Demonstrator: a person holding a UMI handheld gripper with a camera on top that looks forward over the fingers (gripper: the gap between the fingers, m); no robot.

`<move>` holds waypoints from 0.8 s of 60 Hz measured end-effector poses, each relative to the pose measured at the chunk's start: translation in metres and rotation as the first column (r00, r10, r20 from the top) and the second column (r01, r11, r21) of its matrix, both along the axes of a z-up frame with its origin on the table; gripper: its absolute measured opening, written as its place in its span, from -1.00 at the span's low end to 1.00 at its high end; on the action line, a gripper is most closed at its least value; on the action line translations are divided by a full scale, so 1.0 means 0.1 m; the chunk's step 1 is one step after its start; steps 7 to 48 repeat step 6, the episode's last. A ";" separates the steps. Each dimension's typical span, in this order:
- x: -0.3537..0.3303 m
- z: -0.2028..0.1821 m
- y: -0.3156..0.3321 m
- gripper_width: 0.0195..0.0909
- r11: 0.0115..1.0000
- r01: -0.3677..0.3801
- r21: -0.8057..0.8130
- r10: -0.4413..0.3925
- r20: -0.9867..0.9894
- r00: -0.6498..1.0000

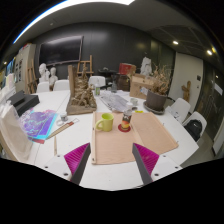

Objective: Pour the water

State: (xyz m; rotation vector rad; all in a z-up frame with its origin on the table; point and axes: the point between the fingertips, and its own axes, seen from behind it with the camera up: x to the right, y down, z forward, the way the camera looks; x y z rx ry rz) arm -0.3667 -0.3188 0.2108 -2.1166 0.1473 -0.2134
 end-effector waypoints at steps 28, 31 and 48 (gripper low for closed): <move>0.00 0.01 0.01 0.85 1.000 0.006 0.003 -0.006 -0.002 1.000; 0.00 0.01 0.01 0.85 1.000 0.006 0.003 -0.006 -0.002 1.000; 0.00 0.01 0.01 0.85 1.000 0.006 0.003 -0.006 -0.002 1.000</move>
